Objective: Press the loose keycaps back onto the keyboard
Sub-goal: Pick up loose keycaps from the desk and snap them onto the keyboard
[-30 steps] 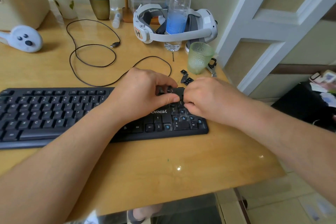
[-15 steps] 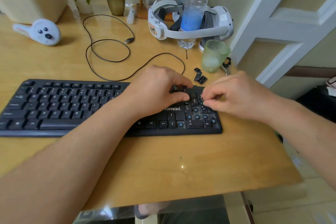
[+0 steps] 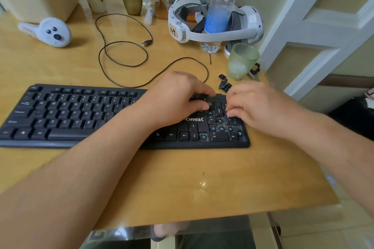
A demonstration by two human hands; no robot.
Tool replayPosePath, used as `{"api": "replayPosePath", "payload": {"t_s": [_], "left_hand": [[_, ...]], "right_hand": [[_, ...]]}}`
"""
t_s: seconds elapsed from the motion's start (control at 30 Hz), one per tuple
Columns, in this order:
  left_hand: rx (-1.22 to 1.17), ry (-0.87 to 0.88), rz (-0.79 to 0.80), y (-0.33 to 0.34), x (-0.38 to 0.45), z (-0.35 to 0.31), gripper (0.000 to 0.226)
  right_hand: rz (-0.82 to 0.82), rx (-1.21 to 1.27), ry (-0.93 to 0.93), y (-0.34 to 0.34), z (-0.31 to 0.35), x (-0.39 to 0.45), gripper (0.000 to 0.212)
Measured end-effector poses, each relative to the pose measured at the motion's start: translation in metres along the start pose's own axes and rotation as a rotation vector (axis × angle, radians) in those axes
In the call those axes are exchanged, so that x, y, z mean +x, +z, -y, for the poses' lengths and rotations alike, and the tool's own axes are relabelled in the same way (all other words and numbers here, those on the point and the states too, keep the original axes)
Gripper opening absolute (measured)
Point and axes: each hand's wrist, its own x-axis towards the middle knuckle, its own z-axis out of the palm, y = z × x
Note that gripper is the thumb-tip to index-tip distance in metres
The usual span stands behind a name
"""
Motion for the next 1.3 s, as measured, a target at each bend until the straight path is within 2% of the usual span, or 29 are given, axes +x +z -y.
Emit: {"api": "replayPosePath", "payload": {"t_s": [0.1, 0.27, 0.43, 0.6, 0.8, 0.93, 1.07, 1.17, 1.3], "left_hand": [[-0.004, 0.005, -0.007, 0.000, -0.001, 0.000, 0.035], [-0.001, 0.015, -0.014, -0.001, 0.000, -0.001, 0.036], [0.012, 0.022, -0.007, 0.001, 0.000, -0.002, 0.036], [0.015, 0.022, 0.009, 0.000, 0.000, -0.003, 0.036], [-0.004, 0.008, 0.014, -0.002, -0.001, -0.003, 0.035], [-0.020, -0.025, 0.018, -0.004, -0.002, -0.007, 0.038], [-0.165, -0.124, 0.049, -0.006, -0.003, -0.010, 0.034], [-0.174, -0.146, 0.076, -0.005, -0.002, -0.010, 0.028], [-0.253, -0.156, 0.077, -0.008, -0.001, -0.011, 0.028]], "right_hand": [[-0.039, 0.037, 0.128, 0.004, 0.004, -0.002, 0.009], [-0.012, 0.044, 0.148, 0.005, 0.014, -0.016, 0.016], [0.062, 0.030, 0.196, 0.004, 0.018, -0.020, 0.039], [0.090, 0.023, 0.183, 0.002, 0.019, -0.017, 0.041], [-0.146, 0.098, 0.272, 0.002, 0.012, -0.024, 0.046], [-0.074, 0.094, 0.268, 0.017, 0.018, -0.031, 0.051], [-0.123, 0.141, 0.280, 0.018, 0.016, -0.033, 0.050], [-0.092, 0.157, 0.281, 0.017, 0.019, -0.031, 0.048], [-0.347, 0.247, 0.285, 0.009, 0.027, -0.025, 0.036]]}}
